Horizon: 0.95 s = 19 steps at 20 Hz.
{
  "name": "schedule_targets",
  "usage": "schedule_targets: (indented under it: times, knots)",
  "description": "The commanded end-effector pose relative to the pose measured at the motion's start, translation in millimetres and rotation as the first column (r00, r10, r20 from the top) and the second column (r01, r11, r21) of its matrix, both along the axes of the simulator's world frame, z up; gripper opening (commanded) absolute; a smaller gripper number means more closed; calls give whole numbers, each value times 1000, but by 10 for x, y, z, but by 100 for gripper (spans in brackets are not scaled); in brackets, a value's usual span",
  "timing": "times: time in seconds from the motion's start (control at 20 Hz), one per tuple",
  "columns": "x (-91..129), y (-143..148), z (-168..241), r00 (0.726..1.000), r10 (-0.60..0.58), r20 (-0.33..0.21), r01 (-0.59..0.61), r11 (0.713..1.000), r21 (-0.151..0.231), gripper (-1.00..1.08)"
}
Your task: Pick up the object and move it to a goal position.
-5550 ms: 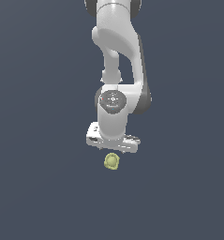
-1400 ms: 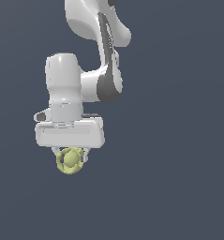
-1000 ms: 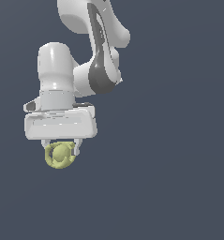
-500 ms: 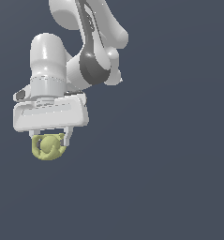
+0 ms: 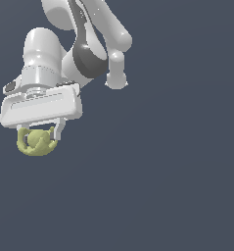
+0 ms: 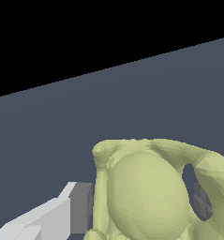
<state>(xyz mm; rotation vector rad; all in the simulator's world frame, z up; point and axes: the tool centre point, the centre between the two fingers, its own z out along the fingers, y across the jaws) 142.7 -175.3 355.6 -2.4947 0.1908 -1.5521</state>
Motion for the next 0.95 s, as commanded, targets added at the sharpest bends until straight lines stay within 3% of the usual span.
schedule_targets:
  times: [0.0, 0.5, 0.9]
  knots:
    - [-39, -58, 95, 999, 4, 35, -4, 1000, 3, -100]
    - [-176, -237, 338, 990, 18, 139, -20, 1000, 14, -100]
    - [-218, -285, 388, 986, 23, 168, -26, 1000, 17, -100]
